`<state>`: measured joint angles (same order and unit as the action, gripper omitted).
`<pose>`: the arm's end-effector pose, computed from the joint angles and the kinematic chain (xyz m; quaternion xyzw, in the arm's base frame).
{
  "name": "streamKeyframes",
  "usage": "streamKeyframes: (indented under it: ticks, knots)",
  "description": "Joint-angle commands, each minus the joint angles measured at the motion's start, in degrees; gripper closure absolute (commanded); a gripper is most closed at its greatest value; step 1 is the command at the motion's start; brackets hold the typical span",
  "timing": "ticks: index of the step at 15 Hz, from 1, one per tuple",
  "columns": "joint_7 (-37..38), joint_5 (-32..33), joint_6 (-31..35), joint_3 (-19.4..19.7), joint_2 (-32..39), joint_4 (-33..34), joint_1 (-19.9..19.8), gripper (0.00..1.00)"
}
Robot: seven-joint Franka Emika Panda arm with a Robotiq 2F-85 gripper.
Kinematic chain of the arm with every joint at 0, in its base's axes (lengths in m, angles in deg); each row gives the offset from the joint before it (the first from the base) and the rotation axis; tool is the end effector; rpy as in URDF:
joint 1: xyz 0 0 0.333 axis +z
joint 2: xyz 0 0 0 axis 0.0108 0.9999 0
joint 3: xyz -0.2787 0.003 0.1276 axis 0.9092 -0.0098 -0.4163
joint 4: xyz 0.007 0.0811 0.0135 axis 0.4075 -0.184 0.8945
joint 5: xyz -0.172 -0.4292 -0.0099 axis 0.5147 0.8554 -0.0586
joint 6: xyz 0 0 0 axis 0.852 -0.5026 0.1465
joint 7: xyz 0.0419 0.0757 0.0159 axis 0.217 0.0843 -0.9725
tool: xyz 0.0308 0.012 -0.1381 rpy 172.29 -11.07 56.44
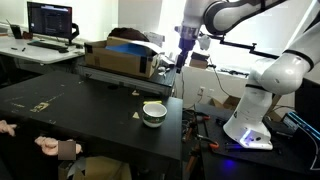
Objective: Put the yellow marker inside the white and green mug
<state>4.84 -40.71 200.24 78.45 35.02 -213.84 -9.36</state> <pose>0.4300 -0.0850 0.3277 0.9897 -0.0895 0.0154 0.1107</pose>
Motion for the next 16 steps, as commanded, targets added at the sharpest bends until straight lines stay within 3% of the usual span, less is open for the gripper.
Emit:
streamKeyframes:
  ticks: [1,8,13,16]
  knots:
    - [1.53,1.52,-0.12,-0.12,0.36,0.52,-0.19,0.0]
    - [4.05,9.7,3.48,0.93,1.61,1.59,-4.1,0.0]
    - [0.65,15.84,15.7,4.29,6.38,1.96,-6.16,0.0]
    - [-4.9,15.3,22.21,7.21,10.3,2.48,-5.98,0.0]
